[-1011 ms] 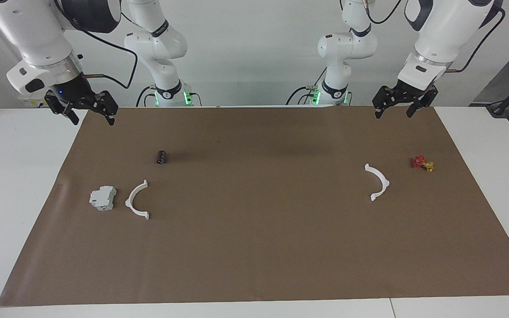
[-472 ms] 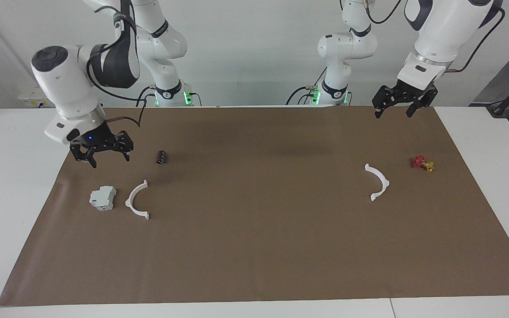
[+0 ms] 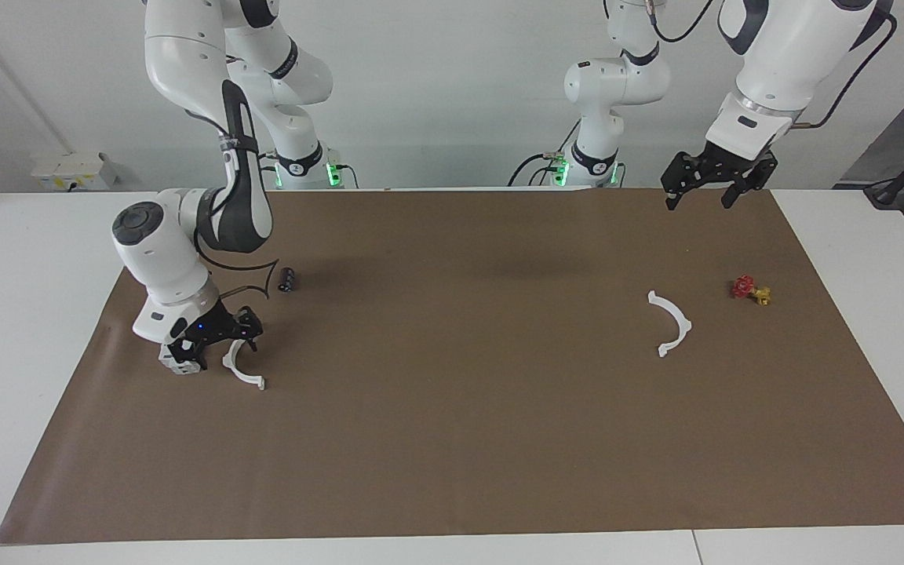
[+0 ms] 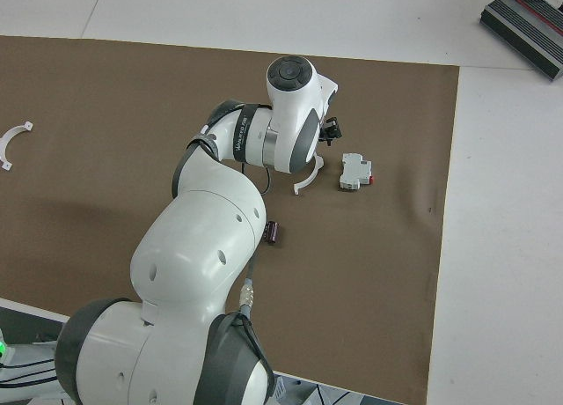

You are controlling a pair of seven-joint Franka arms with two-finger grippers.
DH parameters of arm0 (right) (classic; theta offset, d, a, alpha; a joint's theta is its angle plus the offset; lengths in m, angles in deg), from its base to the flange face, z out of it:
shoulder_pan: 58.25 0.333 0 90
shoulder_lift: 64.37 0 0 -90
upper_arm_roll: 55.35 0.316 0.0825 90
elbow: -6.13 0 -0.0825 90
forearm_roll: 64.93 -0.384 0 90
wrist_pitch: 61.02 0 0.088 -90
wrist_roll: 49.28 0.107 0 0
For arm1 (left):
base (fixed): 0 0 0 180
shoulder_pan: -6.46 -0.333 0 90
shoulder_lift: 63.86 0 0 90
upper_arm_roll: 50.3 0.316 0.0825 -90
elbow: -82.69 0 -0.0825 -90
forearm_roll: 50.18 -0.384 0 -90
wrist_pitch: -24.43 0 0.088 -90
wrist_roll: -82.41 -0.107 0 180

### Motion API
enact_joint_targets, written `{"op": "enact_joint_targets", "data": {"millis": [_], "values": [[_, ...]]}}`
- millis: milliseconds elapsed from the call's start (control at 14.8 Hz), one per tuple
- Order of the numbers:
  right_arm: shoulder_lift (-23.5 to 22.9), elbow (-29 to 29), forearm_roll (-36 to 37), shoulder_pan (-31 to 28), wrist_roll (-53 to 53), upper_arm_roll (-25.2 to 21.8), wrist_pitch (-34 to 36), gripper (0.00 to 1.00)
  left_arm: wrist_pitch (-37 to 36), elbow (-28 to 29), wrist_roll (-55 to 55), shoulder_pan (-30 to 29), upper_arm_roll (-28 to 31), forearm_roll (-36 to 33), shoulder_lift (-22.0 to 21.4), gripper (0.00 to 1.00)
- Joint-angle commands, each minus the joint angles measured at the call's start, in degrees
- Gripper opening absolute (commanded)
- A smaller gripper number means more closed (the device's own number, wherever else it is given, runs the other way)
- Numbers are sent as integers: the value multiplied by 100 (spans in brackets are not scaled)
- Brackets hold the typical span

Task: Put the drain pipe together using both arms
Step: 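Reach the right gripper to the white half-ring and grasp it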

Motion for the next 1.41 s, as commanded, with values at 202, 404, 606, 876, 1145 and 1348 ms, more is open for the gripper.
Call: {"op": "enact_joint_targets", "data": {"millis": [202, 404, 606, 876, 1145, 1348], "values": [[6, -338, -153, -164, -647, 42, -243, 83, -46, -18, -91, -26, 8, 1, -50, 100], [24, -374, -153, -199, -674, 42, -182, 47, -11, -9, -99, -26, 8, 1, -50, 100], [24, -366, -153, -190, -587, 41, -156, 0, 15, 0, -99, -26, 8, 1, -50, 100], [15, 72, -136, -50, -280, 41, 361, 0, 24, 8, -108, -26, 17, 1, -59, 100], [15, 566, -30, 669, 1606, 33, 1013, 0, 59, 35, -99, -26, 17, 1, -59, 100], [6, 645, -13, 1416, 3057, 33, 970, 0, 59, 35, -99, -26, 17, 1, -59, 100]]}}
